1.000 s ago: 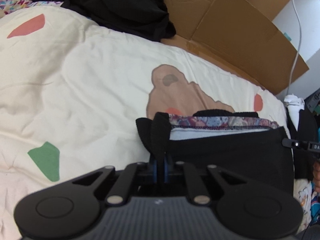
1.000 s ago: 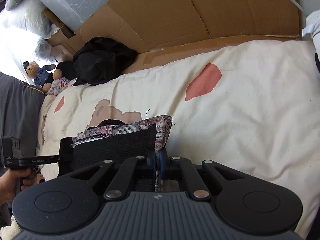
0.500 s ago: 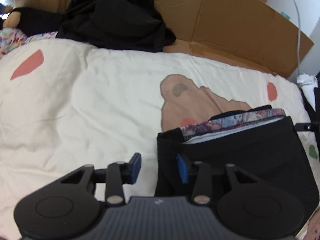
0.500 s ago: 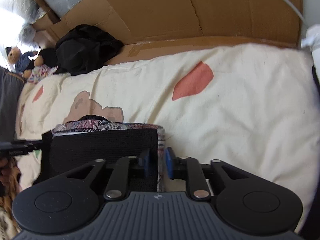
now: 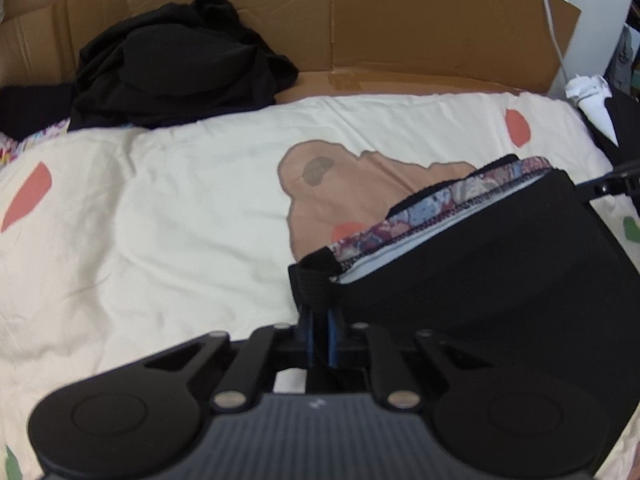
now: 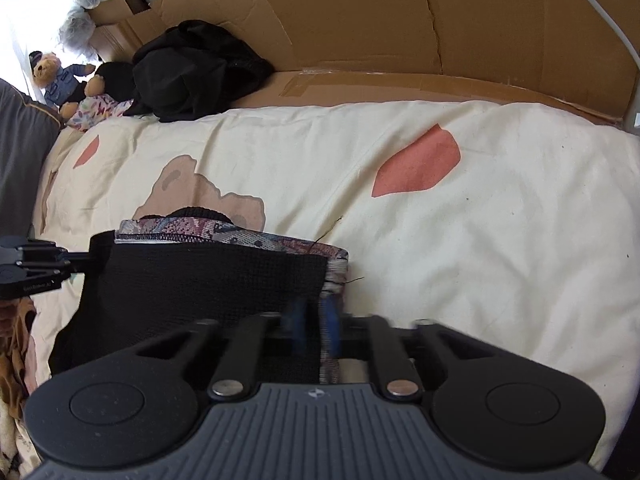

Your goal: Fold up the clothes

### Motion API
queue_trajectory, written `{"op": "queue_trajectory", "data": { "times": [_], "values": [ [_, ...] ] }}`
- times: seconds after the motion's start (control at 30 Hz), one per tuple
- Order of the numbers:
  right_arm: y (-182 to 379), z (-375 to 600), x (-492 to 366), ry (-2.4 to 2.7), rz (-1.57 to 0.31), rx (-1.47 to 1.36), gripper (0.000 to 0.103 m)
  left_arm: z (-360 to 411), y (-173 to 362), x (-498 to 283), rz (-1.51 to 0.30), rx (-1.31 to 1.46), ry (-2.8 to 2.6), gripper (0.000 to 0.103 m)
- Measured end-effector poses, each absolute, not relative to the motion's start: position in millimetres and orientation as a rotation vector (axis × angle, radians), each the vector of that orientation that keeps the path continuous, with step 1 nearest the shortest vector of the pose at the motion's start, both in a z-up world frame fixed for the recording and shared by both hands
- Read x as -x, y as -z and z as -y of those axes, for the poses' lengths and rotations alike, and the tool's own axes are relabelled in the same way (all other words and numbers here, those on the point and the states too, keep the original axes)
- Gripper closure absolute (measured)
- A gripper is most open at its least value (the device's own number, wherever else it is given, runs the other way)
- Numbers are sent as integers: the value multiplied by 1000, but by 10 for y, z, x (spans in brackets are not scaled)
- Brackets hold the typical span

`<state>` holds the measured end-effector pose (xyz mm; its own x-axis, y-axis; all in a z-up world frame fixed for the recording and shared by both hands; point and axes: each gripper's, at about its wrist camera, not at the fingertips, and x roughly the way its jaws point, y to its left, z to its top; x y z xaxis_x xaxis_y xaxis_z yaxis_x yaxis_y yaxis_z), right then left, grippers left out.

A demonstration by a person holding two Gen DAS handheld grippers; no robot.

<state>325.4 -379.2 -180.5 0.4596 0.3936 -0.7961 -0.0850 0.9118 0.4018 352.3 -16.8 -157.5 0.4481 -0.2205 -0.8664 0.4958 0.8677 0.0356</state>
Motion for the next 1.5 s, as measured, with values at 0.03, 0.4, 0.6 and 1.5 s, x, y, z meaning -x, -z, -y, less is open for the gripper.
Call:
{"op": "queue_trajectory", "data": {
  "times": [0.03,0.4,0.6,1.5],
  "values": [
    [1793,3799,-3246,-297,-1052,-319,100,161,1561,-3538,-1012,-299,450,99],
    [1794,3900,-3281,-196,-1044,-364,101,66,1560,-3726,-1057,-151,353,97],
    [1941,3833,-3366,-177,-1094,-335,100,172,1667,-3807,-1103,-291,184,91],
    [1582,3617,-2697,-193,-1153,-276,66,320,1281,-2705,-1181,-273,166,58]
  ]
}}
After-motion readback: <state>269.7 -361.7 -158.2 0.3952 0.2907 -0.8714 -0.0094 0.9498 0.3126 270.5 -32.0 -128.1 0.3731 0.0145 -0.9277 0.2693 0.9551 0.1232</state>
